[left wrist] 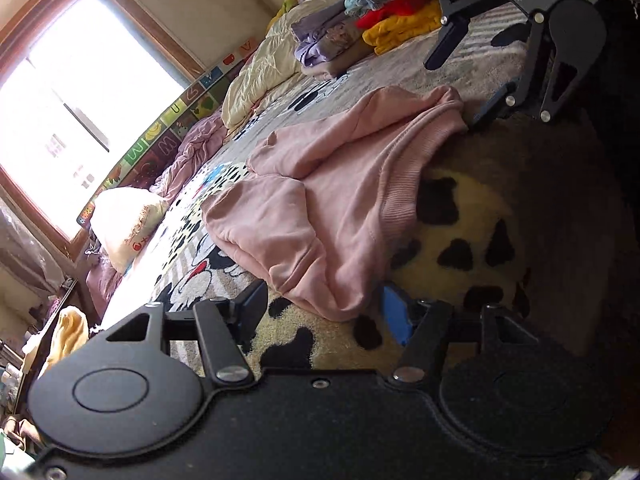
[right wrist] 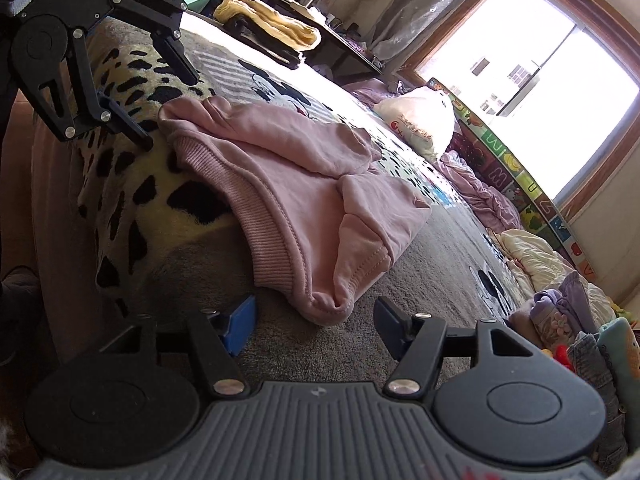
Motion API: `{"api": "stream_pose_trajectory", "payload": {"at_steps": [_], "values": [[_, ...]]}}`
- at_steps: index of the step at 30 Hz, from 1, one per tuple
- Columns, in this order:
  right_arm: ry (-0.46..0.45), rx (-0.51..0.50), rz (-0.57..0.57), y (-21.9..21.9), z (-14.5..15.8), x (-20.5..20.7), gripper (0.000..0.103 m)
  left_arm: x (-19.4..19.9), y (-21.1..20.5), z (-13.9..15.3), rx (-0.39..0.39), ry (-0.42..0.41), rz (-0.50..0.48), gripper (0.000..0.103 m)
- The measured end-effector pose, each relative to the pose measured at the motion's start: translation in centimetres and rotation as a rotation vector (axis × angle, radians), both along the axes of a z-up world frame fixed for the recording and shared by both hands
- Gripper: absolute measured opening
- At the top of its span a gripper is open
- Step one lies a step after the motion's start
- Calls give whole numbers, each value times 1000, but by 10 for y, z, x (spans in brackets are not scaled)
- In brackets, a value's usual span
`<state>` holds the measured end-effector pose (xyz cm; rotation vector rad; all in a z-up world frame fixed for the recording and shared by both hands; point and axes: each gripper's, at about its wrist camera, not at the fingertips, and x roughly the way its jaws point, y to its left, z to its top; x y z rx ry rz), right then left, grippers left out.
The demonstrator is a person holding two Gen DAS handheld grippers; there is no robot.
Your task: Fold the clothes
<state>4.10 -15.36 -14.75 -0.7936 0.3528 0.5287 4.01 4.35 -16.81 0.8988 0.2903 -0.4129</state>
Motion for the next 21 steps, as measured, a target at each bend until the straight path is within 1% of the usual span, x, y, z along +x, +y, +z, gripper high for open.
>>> {"api": "stream_pose_trajectory", "payload": {"at_steps": [3, 5, 8, 10, 12, 17, 19, 21], "values": [[-39, -3, 11, 2, -2, 8, 64, -1, 3, -4, 56, -44, -7, 64], [-71, -25, 9, 3, -3, 10, 63, -2, 5, -6, 81, -66, -18, 64], [-91, -45, 5, 1, -5, 5, 61, -2, 5, -10, 100, -100, -28, 64], [-101, -45, 4, -2, -7, 1, 60, -2, 4, -12, 113, -123, -34, 64], [-101, -42, 6, -2, -7, 2, 60, -2, 4, -15, 125, -146, -41, 64], [-148, -50, 23, 4, -14, 14, 60, -4, 3, -18, 161, -215, -51, 64], [-160, -51, 23, 3, -13, 14, 60, -9, 7, -14, 146, -226, -34, 64], [-170, -60, 33, 0, -13, 8, 60, -7, 10, -19, 152, -224, -23, 64]]}}
